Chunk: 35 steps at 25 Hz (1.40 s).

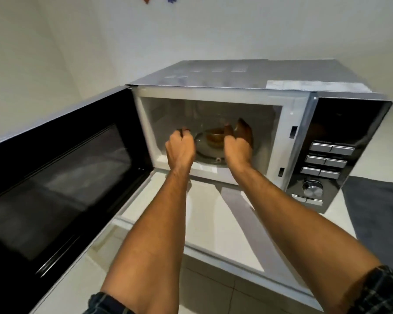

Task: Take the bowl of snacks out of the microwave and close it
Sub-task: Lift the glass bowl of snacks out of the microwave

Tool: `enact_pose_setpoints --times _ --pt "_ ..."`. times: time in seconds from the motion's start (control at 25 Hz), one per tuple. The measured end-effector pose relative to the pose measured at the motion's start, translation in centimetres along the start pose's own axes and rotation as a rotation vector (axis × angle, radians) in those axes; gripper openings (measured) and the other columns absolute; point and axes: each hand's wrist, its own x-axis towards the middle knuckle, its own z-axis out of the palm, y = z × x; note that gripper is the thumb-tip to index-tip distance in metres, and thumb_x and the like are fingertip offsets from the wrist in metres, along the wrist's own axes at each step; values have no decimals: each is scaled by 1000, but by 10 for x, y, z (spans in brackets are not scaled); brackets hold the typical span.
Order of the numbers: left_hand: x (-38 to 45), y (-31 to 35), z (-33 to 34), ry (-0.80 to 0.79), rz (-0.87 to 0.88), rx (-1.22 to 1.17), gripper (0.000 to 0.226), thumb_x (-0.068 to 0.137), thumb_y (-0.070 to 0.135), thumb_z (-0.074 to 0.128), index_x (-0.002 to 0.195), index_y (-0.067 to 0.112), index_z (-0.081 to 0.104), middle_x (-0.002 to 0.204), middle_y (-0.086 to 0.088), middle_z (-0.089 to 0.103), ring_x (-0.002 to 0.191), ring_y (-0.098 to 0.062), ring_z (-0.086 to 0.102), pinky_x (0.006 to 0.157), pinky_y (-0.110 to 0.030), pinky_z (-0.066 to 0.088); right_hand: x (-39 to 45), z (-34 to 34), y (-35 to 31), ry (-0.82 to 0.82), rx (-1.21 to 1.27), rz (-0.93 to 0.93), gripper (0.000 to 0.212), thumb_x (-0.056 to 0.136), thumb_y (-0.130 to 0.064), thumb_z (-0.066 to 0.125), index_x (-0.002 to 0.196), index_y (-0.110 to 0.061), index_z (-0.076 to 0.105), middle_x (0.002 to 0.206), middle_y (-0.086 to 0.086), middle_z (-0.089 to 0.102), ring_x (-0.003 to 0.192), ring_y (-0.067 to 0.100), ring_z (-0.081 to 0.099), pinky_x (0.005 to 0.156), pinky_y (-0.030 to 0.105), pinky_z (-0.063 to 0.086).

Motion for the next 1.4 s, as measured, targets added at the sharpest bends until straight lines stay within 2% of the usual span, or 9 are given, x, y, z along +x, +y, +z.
enact_pose_setpoints --times 0.16,0.28,0.48,0.6,0.8,0.96,1.12,1.28,1.4 --pt "27 -8 49 -111 -227 -157 28 102 40 41 90 21 58 90 -1 60 88 -21 59 74 -30 44 49 6 5 25 -10 79 64 104 -51 40 158 -19 29 161 6 37 146 29 38 121 40 29" --pt "49 -4 67 -195 -169 -47 46 106 44 29 114 13 61 116 -12 63 109 -30 59 88 -32 40 67 15 16 7 -16 113 62 105 -52 33 155 -16 35 153 10 48 136 30 49 110 35 35" --pt "62 -4 93 -201 -47 -209 54 106 50 20 85 21 62 80 -15 58 76 -20 56 86 -38 44 79 30 27 3 54 103 39 107 -43 28 95 -28 62 95 -1 66 91 17 62 102 41 47" --pt "59 -7 98 -222 -72 -305 47 105 50 23 93 24 60 103 -6 66 93 -22 61 86 -33 41 79 33 24 -40 31 129 40 106 -45 27 115 -19 57 109 8 65 101 26 62 100 44 48" --pt "51 3 91 -105 -61 -217 46 106 45 25 90 17 58 95 -7 63 89 -25 58 81 -30 38 70 29 9 -90 15 194 52 107 -45 25 133 -12 54 121 14 65 100 26 60 80 31 35" --pt "27 11 65 32 -131 -145 54 103 54 24 89 19 63 88 -1 65 77 -16 61 65 -24 44 45 24 -17 -133 11 245 53 108 -43 25 134 -9 56 119 17 62 109 30 60 95 35 45" --pt "-12 18 34 161 -79 -18 51 104 52 22 80 21 54 80 4 57 71 -12 54 56 -24 32 -6 4 -24 -218 141 341 37 103 -37 34 99 -16 64 112 14 67 89 22 62 79 34 52" --pt "-56 14 6 236 -16 65 60 105 49 19 97 14 67 91 -1 62 83 -20 56 72 -31 37 -54 -17 -24 -273 90 257 53 106 -47 29 143 -14 45 144 9 55 127 29 55 108 47 44" --pt "-93 10 -5 231 14 45 67 103 51 17 100 12 71 97 -4 71 90 -25 63 76 -33 43 -85 -39 -17 -259 58 216 53 105 -52 26 142 -19 46 138 9 60 123 29 59 108 49 45"
